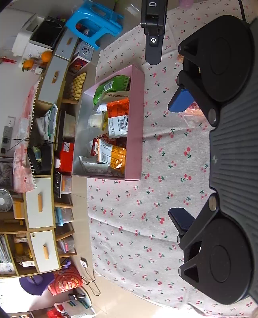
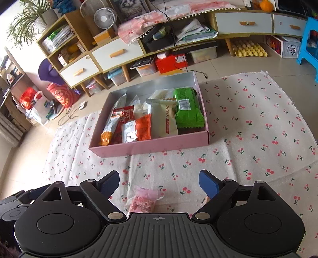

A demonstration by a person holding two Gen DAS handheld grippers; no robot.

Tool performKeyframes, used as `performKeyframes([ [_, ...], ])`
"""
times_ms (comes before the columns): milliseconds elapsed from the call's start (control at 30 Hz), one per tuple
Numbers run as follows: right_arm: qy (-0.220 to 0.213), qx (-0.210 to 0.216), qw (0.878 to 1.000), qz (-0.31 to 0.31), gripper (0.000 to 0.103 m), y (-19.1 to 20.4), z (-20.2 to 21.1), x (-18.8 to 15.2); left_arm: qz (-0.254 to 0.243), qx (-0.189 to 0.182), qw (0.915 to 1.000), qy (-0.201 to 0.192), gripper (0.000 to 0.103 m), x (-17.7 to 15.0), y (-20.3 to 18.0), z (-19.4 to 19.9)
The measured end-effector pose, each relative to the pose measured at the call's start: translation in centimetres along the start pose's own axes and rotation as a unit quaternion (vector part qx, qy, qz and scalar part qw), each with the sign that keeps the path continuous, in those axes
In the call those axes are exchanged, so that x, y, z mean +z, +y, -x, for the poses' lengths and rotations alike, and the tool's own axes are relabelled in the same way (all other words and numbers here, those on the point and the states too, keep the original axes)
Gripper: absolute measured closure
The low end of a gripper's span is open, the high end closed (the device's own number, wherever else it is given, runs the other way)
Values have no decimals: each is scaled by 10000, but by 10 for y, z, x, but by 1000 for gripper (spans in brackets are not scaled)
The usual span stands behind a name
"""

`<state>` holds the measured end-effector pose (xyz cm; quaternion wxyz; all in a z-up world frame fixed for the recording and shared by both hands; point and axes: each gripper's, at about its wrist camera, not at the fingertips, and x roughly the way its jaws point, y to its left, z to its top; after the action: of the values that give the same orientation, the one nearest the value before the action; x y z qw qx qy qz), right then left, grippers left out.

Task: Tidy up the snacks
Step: 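Move both tools back toward the pink bar and wafer biscuit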

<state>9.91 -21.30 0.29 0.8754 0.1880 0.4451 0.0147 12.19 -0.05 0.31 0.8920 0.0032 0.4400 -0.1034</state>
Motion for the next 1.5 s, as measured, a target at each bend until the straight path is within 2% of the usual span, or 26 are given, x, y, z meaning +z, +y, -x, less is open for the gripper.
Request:
performKeyframes([
  [67, 83, -61, 9999, 57, 14, -5, -1, -8, 98, -75, 9999, 52, 1, -9, -2, -2],
  [167, 297, -378, 9986, 202, 14, -10, -3, -13, 170, -89, 9993, 331, 1, -15, -9, -7],
  [367, 416, -925, 9935, 508, 14, -26, -5, -26, 28, -27, 9991, 433, 1, -29, -17, -10],
  [600, 676, -1051, 9909, 497, 14, -45, -11, -32, 31, -190, 9978, 642, 1, -42, -36, -20],
  [800, 1230, -1226, 9807, 901, 14, -47, -33, -41, -303, -140, 9971, 689, 2, -54, -58, -28],
  [1033, 1302, -1556, 9731, 1093, 14, -57, -45, -43, -461, 24, 9961, 758, 9, -59, -63, -38],
  [1200, 1273, -1406, 9771, 969, 14, -64, -46, -41, -442, 97, 9961, 758, 14, -60, -61, -43],
  [1500, 1034, -1309, 9806, 1033, 13, -62, -51, -37, -425, 197, 9975, 527, 37, -55, -57, -44],
])
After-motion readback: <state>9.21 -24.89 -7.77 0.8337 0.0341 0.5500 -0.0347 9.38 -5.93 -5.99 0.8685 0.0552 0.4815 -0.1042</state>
